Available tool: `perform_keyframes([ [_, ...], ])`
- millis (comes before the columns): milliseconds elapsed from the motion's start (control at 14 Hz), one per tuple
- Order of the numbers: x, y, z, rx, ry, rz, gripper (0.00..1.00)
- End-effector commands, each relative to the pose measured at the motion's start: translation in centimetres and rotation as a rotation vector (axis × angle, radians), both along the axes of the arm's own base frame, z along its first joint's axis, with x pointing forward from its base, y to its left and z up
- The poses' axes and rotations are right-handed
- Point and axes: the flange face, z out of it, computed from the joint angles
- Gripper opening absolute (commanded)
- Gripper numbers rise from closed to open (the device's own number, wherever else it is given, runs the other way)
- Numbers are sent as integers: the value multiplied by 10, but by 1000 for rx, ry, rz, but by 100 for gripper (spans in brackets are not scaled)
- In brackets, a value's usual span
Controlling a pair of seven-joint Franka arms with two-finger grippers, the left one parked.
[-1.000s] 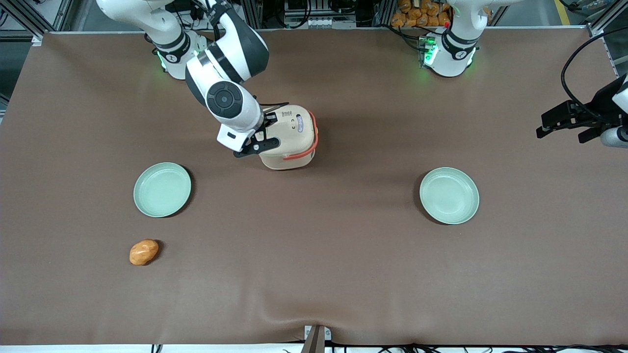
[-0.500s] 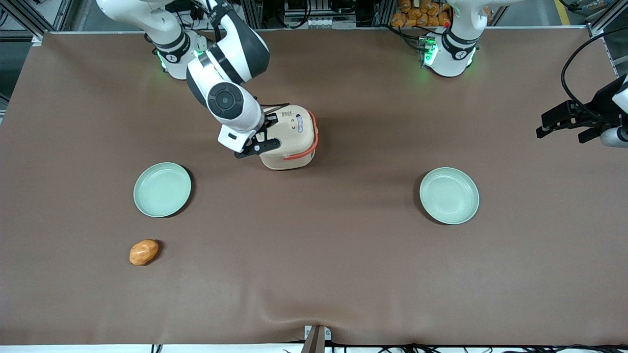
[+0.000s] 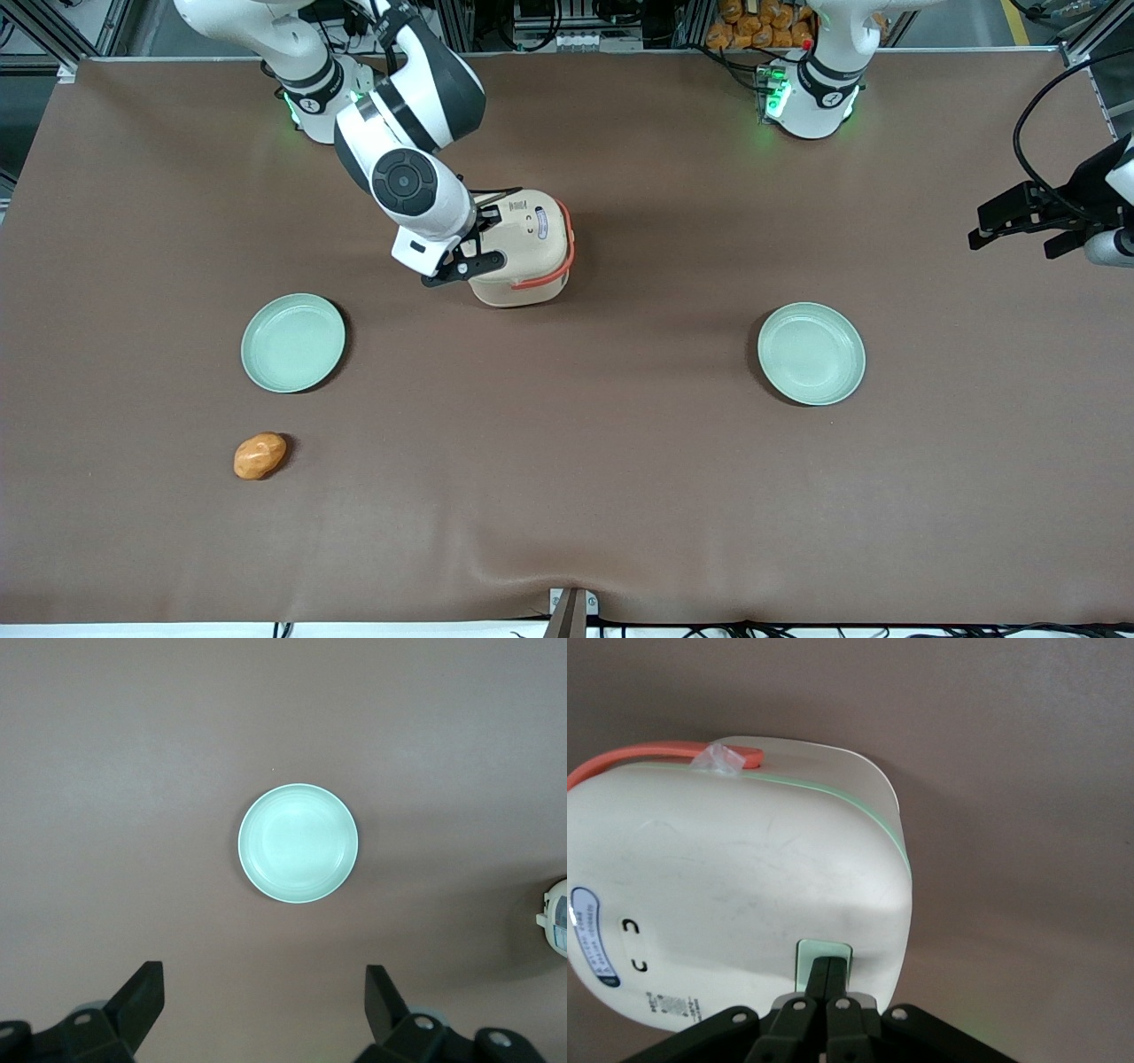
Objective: Press rice cooker button with right arm
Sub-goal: 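Press down on the green button with the closed right gripper fingertips, then lift the right gripper away as the cooker lid pops open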
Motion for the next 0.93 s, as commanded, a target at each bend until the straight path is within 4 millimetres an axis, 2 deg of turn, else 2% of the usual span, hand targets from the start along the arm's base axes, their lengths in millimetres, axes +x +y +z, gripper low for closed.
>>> perform_keyframes([
  [0, 11, -1, 39, 19, 6, -11, 5],
  [143, 23, -11, 72, 29, 2, -22, 14],
  [286, 36, -27, 105, 45, -33, -49, 39],
  [429, 55, -56, 133, 72, -86, -93, 72],
  [500, 64, -69, 151, 89, -119, -119, 82],
  [643, 73, -83, 185, 94, -190, -134, 99],
  [857, 76, -107, 216, 4, -276, -122, 100],
])
